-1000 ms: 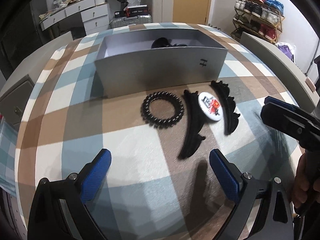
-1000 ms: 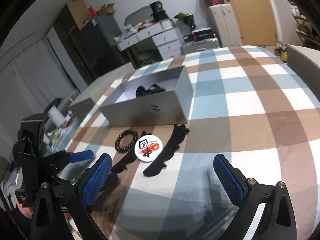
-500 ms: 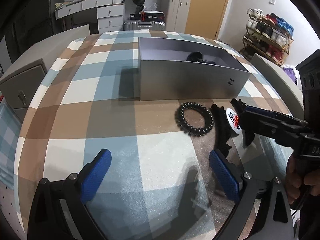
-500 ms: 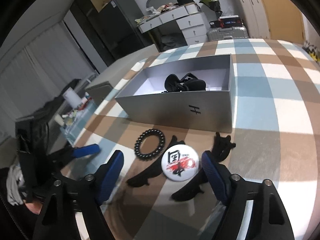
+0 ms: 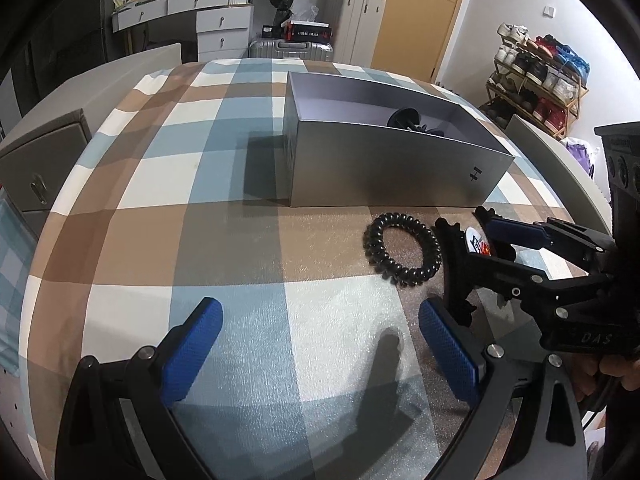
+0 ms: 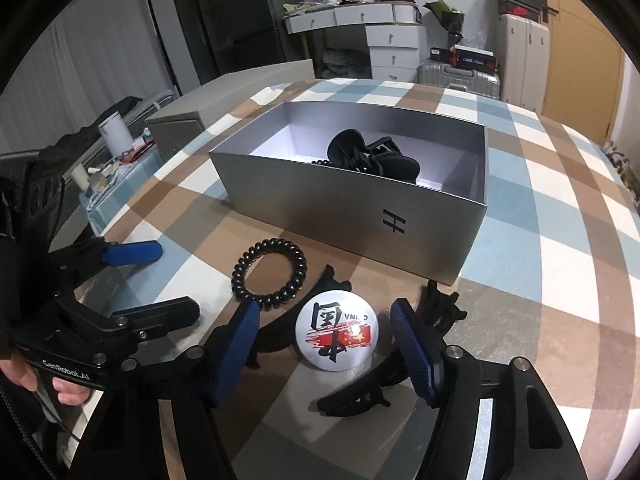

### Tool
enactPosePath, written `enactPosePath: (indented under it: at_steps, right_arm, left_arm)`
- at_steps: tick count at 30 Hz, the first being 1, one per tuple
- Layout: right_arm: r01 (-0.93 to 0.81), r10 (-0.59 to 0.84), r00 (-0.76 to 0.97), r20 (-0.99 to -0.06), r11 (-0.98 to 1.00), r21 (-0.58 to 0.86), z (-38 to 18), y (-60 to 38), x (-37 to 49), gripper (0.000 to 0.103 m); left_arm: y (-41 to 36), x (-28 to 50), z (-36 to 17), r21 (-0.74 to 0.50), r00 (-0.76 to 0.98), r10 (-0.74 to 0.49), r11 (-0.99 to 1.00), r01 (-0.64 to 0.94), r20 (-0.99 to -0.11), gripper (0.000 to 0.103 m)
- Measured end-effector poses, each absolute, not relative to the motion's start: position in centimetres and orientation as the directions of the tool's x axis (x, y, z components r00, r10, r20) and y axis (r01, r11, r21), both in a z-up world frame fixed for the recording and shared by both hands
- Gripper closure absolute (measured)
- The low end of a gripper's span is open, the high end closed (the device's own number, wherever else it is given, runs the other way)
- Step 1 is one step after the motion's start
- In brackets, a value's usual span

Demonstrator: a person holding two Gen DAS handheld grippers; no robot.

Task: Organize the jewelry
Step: 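Grasp the white round CHINA badge with the right gripper, then grasp the other black coiled hair tie with the left gripper while the right holds the badge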

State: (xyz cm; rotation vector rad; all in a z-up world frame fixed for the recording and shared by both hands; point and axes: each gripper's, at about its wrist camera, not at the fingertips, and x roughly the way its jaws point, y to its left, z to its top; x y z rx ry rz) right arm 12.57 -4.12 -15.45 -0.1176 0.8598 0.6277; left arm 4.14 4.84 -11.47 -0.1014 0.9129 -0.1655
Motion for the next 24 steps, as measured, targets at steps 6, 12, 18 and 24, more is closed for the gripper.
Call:
enactPosePath:
  at_steps: [6, 12, 18, 24]
  right_arm:
    - [-0.569, 0.486, 0.43, -0.761, 0.801, 0.189, -15.7, -4.1, 13.1, 0.05]
    - [-0.557, 0.506, 0.418, -0.754, 0.799, 0.227, -15.7, -4.4, 13.2, 0.061]
    - [-0.54, 0.528, 0.432, -0.731, 0.801, 0.26, -15.8, -5.1, 12.7, 0.061]
    - [-0.527, 0.573, 0.429, -0.699, 0.787, 0.322, -15.8, -6.0, 12.5, 0.061]
  left_arm:
    - [5.0, 4.1, -11.4, -0.168, 0.605, -0.197, 0.98, 0.105, -0.771, 0.007]
    - [5.1, 4.0, -11.4, -0.174, 0.606, -0.2, 0.979, 0.103, -0.77, 0.007]
    - [5.1, 4.1, -11.4, -0.174, 0.606, -0.2, 0.979, 0.102, -0.77, 0.007]
    - [5.2, 4.0, -11.3, -0.17, 0.606, -0.195, 0.98, 0.1, -0.771, 0.007]
